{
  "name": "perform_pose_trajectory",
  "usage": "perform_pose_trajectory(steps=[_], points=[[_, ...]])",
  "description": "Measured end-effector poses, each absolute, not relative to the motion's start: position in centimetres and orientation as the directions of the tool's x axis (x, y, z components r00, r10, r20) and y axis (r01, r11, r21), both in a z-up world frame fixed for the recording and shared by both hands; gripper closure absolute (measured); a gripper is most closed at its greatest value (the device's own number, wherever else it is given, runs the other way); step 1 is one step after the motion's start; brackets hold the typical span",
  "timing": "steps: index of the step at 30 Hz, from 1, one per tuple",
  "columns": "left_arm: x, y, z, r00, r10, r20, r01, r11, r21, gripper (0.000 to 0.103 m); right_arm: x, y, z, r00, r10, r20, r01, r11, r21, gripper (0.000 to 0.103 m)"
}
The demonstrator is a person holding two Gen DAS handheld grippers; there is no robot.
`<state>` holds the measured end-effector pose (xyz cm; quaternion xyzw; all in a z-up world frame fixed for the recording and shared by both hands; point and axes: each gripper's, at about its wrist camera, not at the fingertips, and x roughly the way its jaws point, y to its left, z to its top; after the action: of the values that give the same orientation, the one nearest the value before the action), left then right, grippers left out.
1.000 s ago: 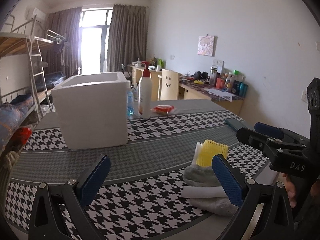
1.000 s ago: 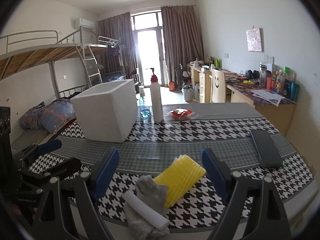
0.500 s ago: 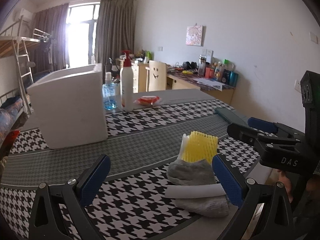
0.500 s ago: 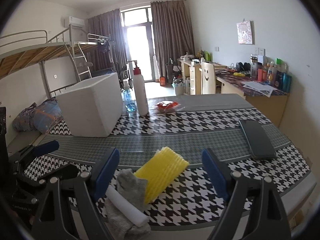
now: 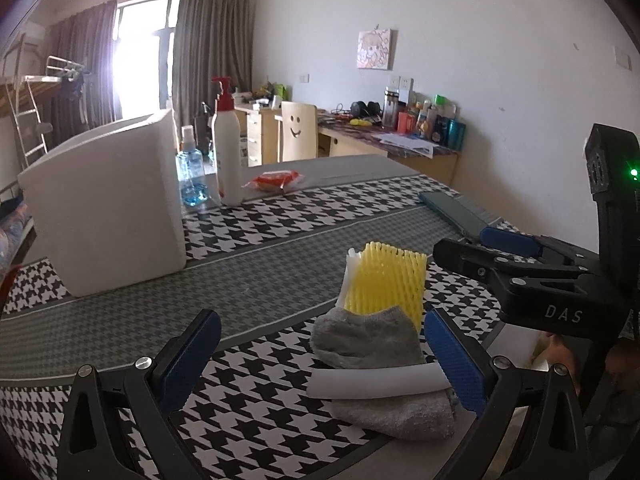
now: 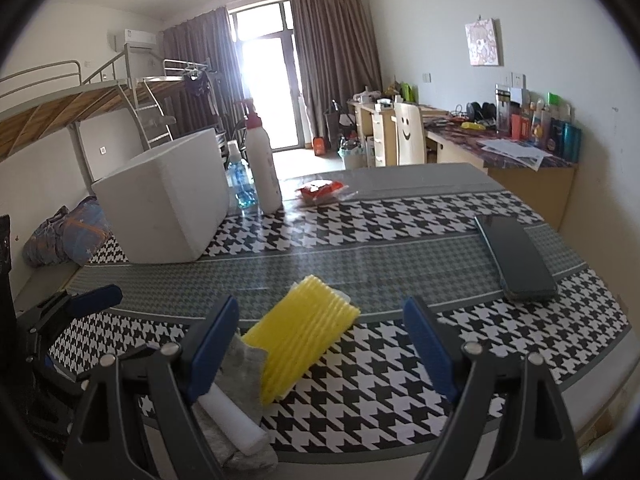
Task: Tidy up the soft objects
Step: 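Move both tools toward the yellow mesh sleeve and grey cloth, then close the left tool on the grey cloth while the right tool grasps the yellow mesh sleeve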
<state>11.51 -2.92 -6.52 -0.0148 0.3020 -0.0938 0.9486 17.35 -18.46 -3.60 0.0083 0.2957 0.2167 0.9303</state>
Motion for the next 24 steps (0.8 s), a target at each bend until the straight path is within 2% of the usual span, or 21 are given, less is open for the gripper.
perform_pose_trajectory(steps=[12,20,24], points=[[13.6,-4.1,-8.0,0.745,-0.211,-0.633,0.204,0.975,-0.086,0.003,18.7,-19.4,-4.8,0.71,0.398,-0.58,-0.379,0.911,0.161,0.016],[15.0,-4.8,-9.4,0.686,-0.237,-0.688,0.232,0.967,-0.102,0.025,19.8,-19.7,-5.5,0.692,0.399,-0.602,-0.371,0.911,0.178,0.016],[15.4,-5.1,-9.8,0.666,-0.247,-0.704,0.242,0.964,-0.11,0.032,20.1,-19.7,-5.8,0.685,0.402,-0.608,-0.374,0.91,0.18,0.016]])
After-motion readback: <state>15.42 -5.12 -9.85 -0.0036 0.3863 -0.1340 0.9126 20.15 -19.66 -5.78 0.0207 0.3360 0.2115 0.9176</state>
